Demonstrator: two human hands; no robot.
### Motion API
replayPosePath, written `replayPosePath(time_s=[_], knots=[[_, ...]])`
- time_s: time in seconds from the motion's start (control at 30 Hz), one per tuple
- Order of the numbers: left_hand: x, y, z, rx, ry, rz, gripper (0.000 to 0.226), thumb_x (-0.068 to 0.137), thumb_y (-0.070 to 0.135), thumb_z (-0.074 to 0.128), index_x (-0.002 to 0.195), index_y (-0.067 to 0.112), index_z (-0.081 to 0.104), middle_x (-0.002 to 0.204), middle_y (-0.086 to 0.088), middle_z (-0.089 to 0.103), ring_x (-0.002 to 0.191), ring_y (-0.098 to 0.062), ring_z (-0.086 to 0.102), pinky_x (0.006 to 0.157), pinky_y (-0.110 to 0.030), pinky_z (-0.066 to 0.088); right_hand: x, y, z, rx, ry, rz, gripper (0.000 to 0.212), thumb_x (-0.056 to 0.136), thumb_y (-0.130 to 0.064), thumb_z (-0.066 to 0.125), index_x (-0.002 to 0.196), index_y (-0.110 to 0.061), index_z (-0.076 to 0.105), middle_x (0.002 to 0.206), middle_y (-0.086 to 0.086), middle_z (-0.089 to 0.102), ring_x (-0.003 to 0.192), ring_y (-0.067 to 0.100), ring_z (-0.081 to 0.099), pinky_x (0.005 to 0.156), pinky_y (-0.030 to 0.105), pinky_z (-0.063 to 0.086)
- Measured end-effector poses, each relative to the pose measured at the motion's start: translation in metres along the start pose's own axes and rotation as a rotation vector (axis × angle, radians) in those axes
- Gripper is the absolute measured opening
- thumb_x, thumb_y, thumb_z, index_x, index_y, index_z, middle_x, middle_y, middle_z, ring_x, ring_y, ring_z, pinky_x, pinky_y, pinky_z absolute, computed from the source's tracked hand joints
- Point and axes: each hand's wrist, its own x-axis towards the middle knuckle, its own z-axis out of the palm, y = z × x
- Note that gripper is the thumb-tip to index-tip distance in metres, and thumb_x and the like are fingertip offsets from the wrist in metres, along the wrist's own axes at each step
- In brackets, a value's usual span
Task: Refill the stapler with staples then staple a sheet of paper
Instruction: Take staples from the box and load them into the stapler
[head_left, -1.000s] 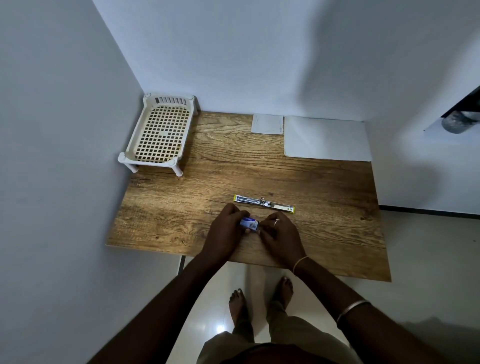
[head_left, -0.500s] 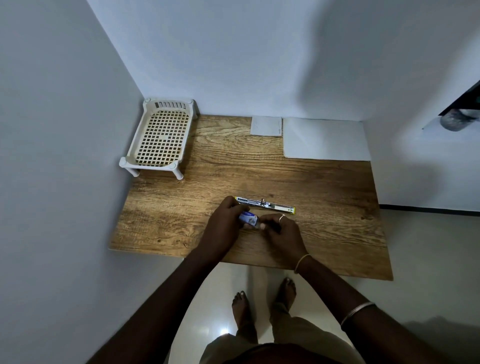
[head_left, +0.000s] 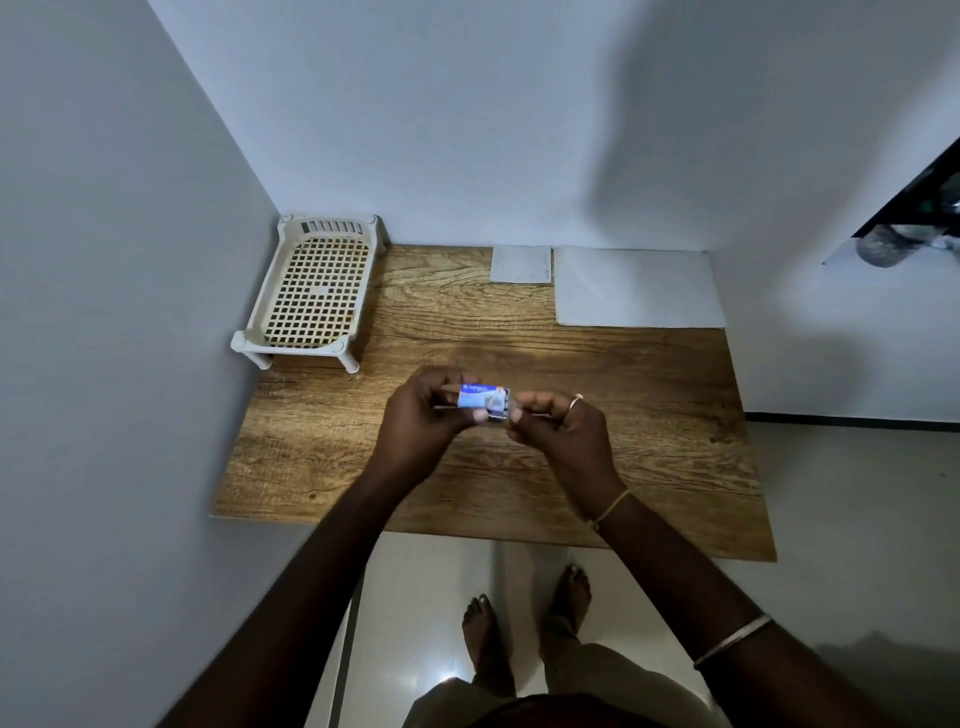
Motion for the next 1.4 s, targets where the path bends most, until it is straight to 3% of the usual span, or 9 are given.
replayPosePath(time_s=[0.07,0.2,0.4,0.63,0.77,0.93,1.07,1.4], knots=[[0.004,0.014,-0.003,-0.136,-0.021,0.005,0.037,0.075,0.003,0.085,0.105,0.022,0.073,0.103,-0.007,0.077,0.097,-0.022,0.074,0.081,-0.033,0.059,0.005,-0.016,0.007,0.073,0.004,-0.013,0.016,0.086,0.000,0.074,0.103,0.001,0.073,0.092,0.015,0.077,0.081,0.023,0.075,0.071,0.028,0.060],[0.009,0.036,-0.005,-0.192,-0.015,0.085,0.038,0.080,0.000,0.080,0.110,0.022,0.072,0.104,0.004,0.077,0.097,-0.011,0.072,0.082,-0.021,0.055,0.009,-0.037,0.018,0.143,0.007,-0.027,0.016,0.088,-0.001,0.073,0.103,-0.003,0.074,0.097,0.017,0.077,0.085,0.027,0.076,0.073,0.029,0.060],[0.011,0.038,-0.008,-0.179,-0.007,0.119,0.038,0.082,-0.003,0.078,0.113,0.015,0.070,0.112,0.002,0.076,0.102,-0.020,0.072,0.082,-0.022,0.055,0.008,-0.049,0.021,0.131,-0.015,-0.035,0.012,0.092,-0.009,0.070,0.101,-0.013,0.077,0.097,0.014,0.078,0.089,0.029,0.076,0.075,0.029,0.060],[0.001,0.025,-0.005,-0.304,-0.029,0.066,0.040,0.083,-0.008,0.075,0.110,0.021,0.072,0.108,0.004,0.077,0.098,-0.012,0.074,0.080,-0.021,0.055,0.006,-0.050,0.017,-0.072,0.001,-0.024,0.022,0.086,-0.028,0.078,0.099,-0.010,0.076,0.082,0.013,0.077,0.074,0.027,0.076,0.066,0.032,0.061],[-0.004,0.017,-0.003,-0.357,-0.037,0.005,0.042,0.082,-0.009,0.074,0.110,0.022,0.073,0.107,-0.002,0.078,0.096,-0.014,0.074,0.078,-0.024,0.057,0.006,-0.050,0.011,-0.165,0.002,-0.051,0.021,0.086,-0.023,0.079,0.098,-0.006,0.076,0.087,0.009,0.078,0.071,0.023,0.076,0.063,0.033,0.061],[-0.009,0.011,0.000,-0.349,-0.024,-0.040,0.041,0.082,-0.010,0.074,0.108,0.021,0.073,0.104,-0.001,0.079,0.092,-0.012,0.074,0.077,-0.023,0.057,0.001,-0.046,0.007,-0.438,0.028,-0.208,0.009,0.089,-0.019,0.075,0.095,-0.014,0.076,0.088,0.000,0.078,0.076,0.018,0.075,0.067,0.047,0.063],[-0.012,0.009,0.000,-0.337,-0.018,-0.055,0.038,0.082,-0.009,0.075,0.111,0.016,0.072,0.101,-0.001,0.079,0.090,-0.010,0.074,0.075,-0.020,0.056,-0.004,-0.047,0.006,-0.593,0.023,-0.362,0.014,0.086,-0.024,0.077,0.097,-0.015,0.077,0.091,-0.004,0.077,0.075,0.010,0.073,0.065,0.041,0.060],[-0.015,0.007,0.003,-0.346,-0.019,-0.075,0.040,0.081,-0.007,0.077,0.108,0.022,0.073,0.102,-0.002,0.079,0.093,-0.012,0.074,0.077,-0.021,0.056,-0.005,-0.051,0.003,-0.724,0.009,-0.484,0.011,0.088,-0.008,0.071,0.097,-0.012,0.076,0.095,-0.001,0.075,0.081,0.009,0.071,0.062,0.034,0.059]])
